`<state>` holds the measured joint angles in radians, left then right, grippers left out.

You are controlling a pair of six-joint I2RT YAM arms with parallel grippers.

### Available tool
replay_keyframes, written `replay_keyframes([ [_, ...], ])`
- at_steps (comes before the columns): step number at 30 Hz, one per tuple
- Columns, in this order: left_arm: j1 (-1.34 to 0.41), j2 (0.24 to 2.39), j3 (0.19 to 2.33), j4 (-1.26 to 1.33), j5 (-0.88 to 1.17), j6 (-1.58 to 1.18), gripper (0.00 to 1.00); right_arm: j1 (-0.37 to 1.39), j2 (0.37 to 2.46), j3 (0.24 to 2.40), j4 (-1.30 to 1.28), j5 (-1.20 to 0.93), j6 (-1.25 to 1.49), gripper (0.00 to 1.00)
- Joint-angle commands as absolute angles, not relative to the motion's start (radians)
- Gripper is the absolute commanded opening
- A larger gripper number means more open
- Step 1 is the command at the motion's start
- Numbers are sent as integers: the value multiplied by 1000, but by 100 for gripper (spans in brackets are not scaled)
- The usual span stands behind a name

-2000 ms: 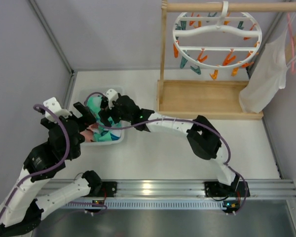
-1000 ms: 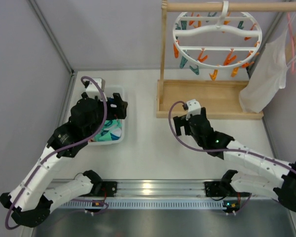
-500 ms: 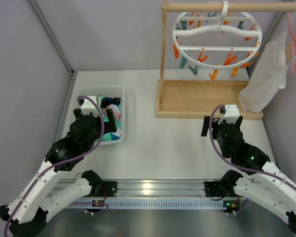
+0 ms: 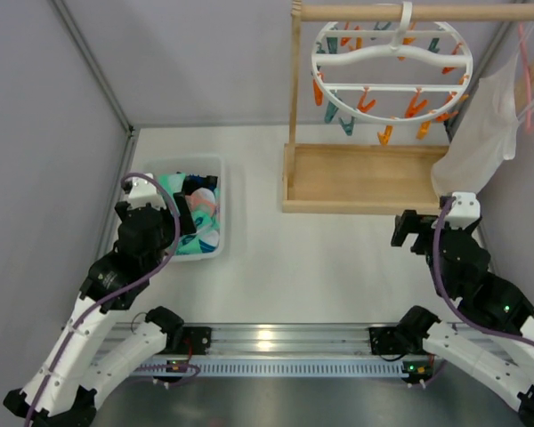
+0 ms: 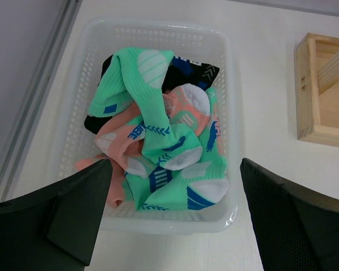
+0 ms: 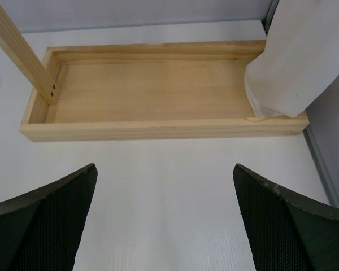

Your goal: Remove the socks clipped to the hanger

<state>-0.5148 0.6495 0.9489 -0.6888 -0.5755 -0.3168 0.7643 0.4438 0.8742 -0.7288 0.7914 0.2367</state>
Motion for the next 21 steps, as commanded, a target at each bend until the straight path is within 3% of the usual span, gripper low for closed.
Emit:
replay_keyframes([
  [1, -503, 627, 936, -666, -529, -334, 98, 753, 402, 939, -804, 801, 206, 100],
  [21, -499, 577, 904, -663, -514, -324, 98, 755, 367, 957, -830, 779, 192, 99],
])
